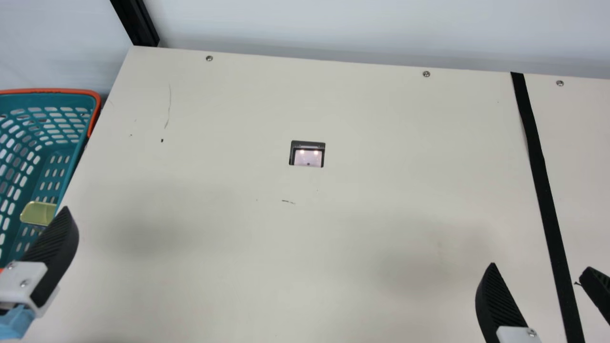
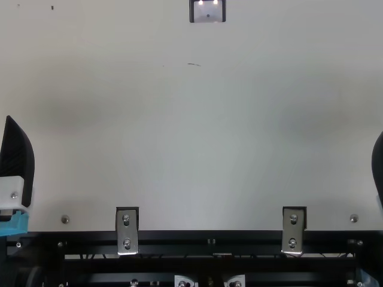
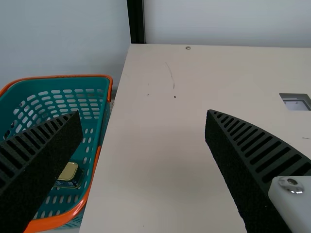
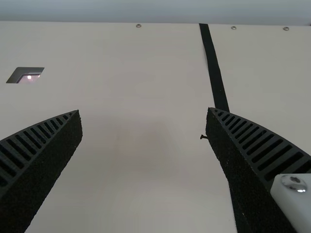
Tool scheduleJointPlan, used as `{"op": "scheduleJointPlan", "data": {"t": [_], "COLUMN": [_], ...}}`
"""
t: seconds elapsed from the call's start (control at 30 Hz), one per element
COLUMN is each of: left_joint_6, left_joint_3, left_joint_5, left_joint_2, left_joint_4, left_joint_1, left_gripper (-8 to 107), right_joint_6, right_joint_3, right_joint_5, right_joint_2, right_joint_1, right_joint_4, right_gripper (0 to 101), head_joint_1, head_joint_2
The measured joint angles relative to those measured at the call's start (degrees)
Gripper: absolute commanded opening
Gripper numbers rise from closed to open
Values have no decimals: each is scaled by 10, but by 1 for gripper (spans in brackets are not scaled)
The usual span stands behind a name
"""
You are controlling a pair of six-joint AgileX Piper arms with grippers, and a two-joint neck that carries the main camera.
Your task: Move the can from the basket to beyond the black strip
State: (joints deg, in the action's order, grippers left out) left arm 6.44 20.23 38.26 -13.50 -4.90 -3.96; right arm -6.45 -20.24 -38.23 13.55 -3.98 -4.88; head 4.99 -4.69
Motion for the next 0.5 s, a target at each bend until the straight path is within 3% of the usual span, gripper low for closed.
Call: {"op": "scheduleJointPlan", "data": {"t": [0.5], "left_joint_6": [0], "left_joint_3": [0], "left_joint_5": [0], "left_joint_2": [0], "left_joint_4": [0], "left_joint_1": [0], "left_gripper": [90], "right_joint_6": [0], "right_joint_3": [0], "right_joint_5": [0], "right_joint_2": [0], "right_joint_1": [0], "right_joint_4": [0], "right_gripper": [101], "head_joint_1": [-3], "head_joint_2": [0]}}
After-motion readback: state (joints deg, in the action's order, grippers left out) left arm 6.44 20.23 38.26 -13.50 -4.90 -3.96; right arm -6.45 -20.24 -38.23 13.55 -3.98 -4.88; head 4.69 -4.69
